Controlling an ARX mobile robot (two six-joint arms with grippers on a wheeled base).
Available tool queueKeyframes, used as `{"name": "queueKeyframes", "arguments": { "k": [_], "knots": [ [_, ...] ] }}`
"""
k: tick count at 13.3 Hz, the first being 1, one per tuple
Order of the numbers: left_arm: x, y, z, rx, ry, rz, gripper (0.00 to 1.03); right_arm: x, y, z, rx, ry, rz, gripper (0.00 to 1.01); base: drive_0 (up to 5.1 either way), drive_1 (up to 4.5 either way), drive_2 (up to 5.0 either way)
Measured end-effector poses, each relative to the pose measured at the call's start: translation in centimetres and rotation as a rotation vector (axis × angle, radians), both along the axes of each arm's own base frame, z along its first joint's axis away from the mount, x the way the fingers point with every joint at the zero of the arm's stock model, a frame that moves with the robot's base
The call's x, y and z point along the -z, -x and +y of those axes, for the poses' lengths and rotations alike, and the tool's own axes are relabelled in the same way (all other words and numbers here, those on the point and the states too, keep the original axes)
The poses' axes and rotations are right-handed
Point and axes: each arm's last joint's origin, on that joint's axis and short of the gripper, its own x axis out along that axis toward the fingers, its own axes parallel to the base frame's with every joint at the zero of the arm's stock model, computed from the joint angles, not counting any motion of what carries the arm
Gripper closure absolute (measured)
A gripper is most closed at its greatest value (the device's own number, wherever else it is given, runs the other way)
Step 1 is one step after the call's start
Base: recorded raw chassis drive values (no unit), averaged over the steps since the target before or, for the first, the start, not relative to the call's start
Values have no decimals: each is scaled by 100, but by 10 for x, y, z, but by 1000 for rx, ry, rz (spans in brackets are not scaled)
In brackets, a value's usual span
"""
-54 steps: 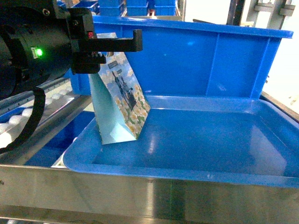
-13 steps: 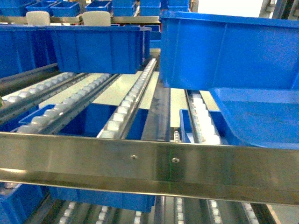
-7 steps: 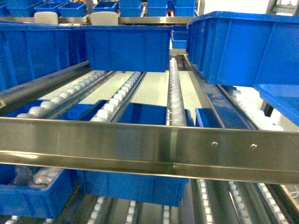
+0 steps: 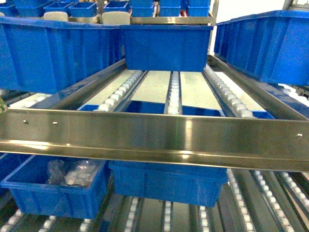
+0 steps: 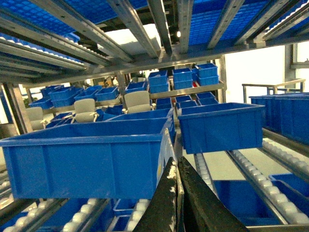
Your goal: Move flower gift bag to table near conveyor
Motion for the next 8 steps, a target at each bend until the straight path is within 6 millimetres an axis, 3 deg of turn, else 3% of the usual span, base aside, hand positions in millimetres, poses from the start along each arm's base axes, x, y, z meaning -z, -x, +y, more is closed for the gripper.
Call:
{"name": "queueKeyframes", "arguments": {
  "k": [8],
  "knots": [
    [0,0,0,0,0,0,101,0,0,0,0,0,2,99,-491,173,302]
  ]
}}
